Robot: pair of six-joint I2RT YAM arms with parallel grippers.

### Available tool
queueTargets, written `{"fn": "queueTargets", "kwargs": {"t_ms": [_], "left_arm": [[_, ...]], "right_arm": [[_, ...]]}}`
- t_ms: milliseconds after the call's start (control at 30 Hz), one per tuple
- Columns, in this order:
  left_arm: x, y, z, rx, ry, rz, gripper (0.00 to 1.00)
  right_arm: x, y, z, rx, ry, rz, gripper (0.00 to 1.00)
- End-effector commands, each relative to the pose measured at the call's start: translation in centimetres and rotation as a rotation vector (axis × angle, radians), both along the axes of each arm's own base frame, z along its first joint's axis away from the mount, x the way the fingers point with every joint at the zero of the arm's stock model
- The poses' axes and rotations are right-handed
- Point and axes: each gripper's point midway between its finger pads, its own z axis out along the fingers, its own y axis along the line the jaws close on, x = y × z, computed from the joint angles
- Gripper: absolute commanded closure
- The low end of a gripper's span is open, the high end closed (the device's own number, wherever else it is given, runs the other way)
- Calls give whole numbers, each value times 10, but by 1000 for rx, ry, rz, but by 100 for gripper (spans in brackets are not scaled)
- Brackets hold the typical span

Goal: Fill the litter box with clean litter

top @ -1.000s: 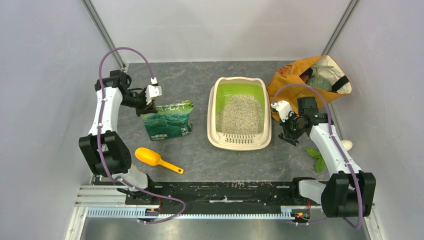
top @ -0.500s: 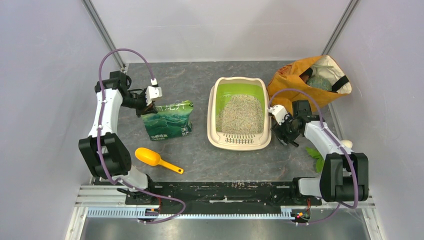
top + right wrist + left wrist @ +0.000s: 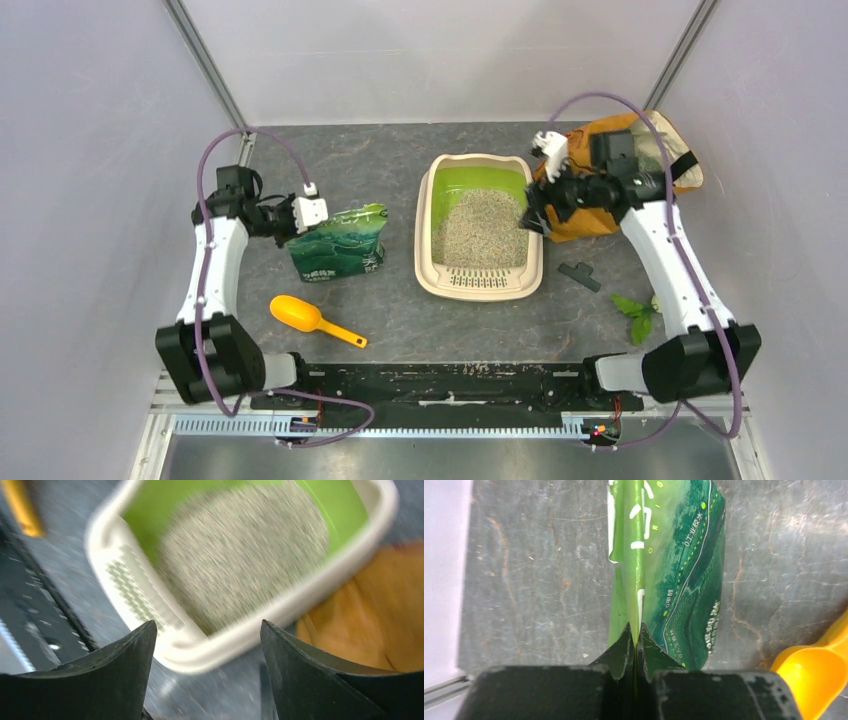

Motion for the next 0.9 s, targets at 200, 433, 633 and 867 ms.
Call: {"fn": "queueTargets", "kwargs": {"t_ms": [200, 433, 633, 867], "left_arm": [[6, -9, 1, 140, -558, -160, 98], [7, -11, 5, 184, -700, -190, 98], [-2, -20, 11, 212, -809, -259, 98], [3, -14, 8, 246, -831, -237, 98]], "right_arm": [[41, 196, 42, 380, 214, 265, 18], [61, 290, 38, 452, 218, 365, 3], [65, 325, 16, 452, 220, 426, 3], [38, 354, -4, 446, 246, 542, 17]]}}
